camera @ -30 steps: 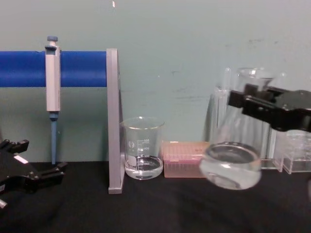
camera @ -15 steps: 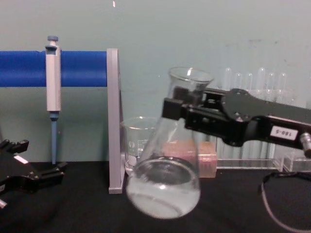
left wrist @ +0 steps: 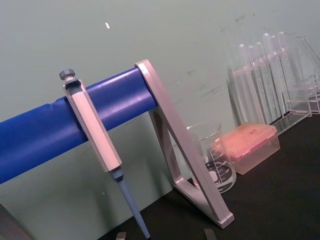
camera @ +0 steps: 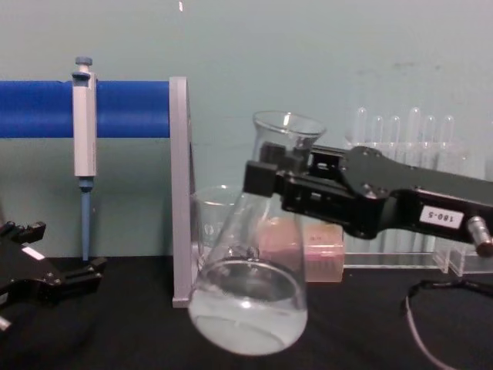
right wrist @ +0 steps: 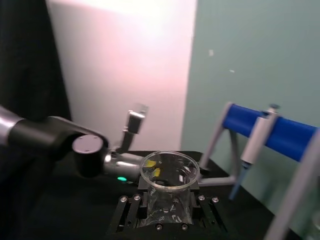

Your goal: Grasp the erlenmeyer flask with one hand, shake it three times, then place it back.

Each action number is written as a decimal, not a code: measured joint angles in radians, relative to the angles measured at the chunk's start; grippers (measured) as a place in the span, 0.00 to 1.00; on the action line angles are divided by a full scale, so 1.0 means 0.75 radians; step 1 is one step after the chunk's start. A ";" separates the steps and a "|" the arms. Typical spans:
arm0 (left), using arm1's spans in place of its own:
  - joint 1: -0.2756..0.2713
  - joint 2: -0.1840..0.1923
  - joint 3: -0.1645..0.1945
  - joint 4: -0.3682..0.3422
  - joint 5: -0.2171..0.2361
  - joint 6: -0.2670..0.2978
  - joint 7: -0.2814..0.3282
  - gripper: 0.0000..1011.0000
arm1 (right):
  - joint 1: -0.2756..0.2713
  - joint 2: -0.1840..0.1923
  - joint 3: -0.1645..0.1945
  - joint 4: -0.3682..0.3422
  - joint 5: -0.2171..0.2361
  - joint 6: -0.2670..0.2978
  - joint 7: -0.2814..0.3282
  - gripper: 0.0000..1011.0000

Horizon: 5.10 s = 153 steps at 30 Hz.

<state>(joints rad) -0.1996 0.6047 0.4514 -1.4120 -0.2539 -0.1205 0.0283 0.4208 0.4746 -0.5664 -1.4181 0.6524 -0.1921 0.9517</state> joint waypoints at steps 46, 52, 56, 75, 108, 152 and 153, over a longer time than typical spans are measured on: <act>0.000 0.000 0.000 0.000 0.000 0.000 0.000 0.99 | -0.321 0.009 0.302 -0.260 -0.266 0.085 -0.667 0.45; 0.000 0.000 0.000 0.000 0.000 0.000 0.000 0.99 | -0.243 -0.004 0.217 -0.218 -0.241 0.086 -0.485 0.45; 0.000 0.000 0.000 0.000 0.000 0.000 0.000 0.99 | -0.198 -0.006 0.167 -0.194 -0.226 0.088 -0.403 0.45; 0.000 0.000 0.000 0.000 0.000 0.000 0.000 0.99 | -0.150 0.005 0.105 -0.155 -0.181 0.084 -0.397 0.45; 0.000 0.000 0.000 0.000 0.000 0.000 0.000 0.99 | -0.441 0.034 0.504 -0.294 -0.270 0.120 -0.822 0.45; 0.000 0.000 0.000 0.000 0.000 0.000 0.000 0.99 | -0.087 0.031 0.080 0.040 -0.123 0.128 -0.245 0.45; 0.000 0.000 0.000 0.000 0.000 0.000 0.000 0.99 | -0.085 0.031 0.076 0.046 -0.122 0.128 -0.244 0.45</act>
<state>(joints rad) -0.1996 0.6047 0.4514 -1.4120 -0.2539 -0.1206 0.0283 0.3573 0.4978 -0.5093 -1.3838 0.5609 -0.0958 0.7690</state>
